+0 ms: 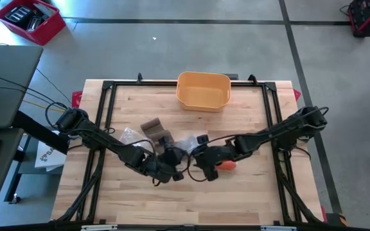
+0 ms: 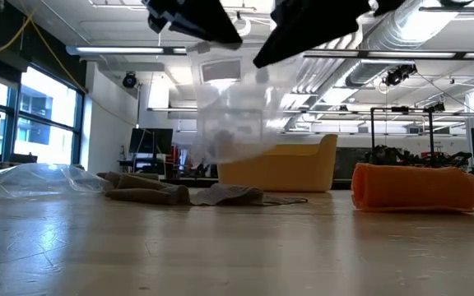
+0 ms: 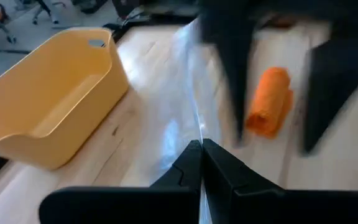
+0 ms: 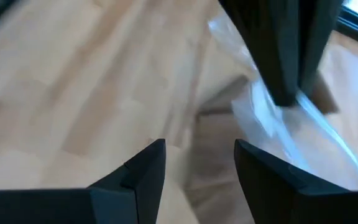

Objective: Roll bandage
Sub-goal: Open the bottom transparent zip bag

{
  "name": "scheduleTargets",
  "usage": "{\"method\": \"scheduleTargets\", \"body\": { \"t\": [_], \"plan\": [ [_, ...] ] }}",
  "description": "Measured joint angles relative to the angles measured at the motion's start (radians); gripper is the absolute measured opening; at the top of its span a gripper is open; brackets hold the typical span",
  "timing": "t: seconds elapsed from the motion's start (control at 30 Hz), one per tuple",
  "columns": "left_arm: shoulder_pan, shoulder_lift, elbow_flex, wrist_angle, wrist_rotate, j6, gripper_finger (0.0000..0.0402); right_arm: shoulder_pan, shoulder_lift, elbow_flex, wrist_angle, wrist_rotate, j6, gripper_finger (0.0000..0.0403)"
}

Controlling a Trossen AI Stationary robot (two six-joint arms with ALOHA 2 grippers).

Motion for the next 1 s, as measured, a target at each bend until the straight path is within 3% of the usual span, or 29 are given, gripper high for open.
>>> {"method": "scheduleTargets", "body": {
  "t": [0.1,0.3,0.53,0.73,1.0],
  "plan": [
    [0.0,0.0,-0.01,-0.039,-0.005,-0.032,0.0,0.028,-0.026,0.007,0.015,0.004,0.017,0.0184],
    [0.002,0.0,-0.057,-0.049,-0.015,-0.058,0.0,0.097,-0.042,0.065,0.002,0.26,-0.114,0.0184],
    [0.003,-0.004,-0.06,-0.034,0.018,-0.032,0.0,0.012,0.006,0.067,-0.05,0.191,-0.111,0.0183],
    [0.001,-0.004,-0.06,-0.016,0.029,-0.036,0.0,-0.037,0.053,0.067,-0.09,0.052,-0.106,0.0183],
    [0.01,-0.004,-0.06,0.015,-0.009,-0.048,0.0,-0.022,0.065,0.067,-0.141,0.023,-0.016,0.0183]
  ]
}}
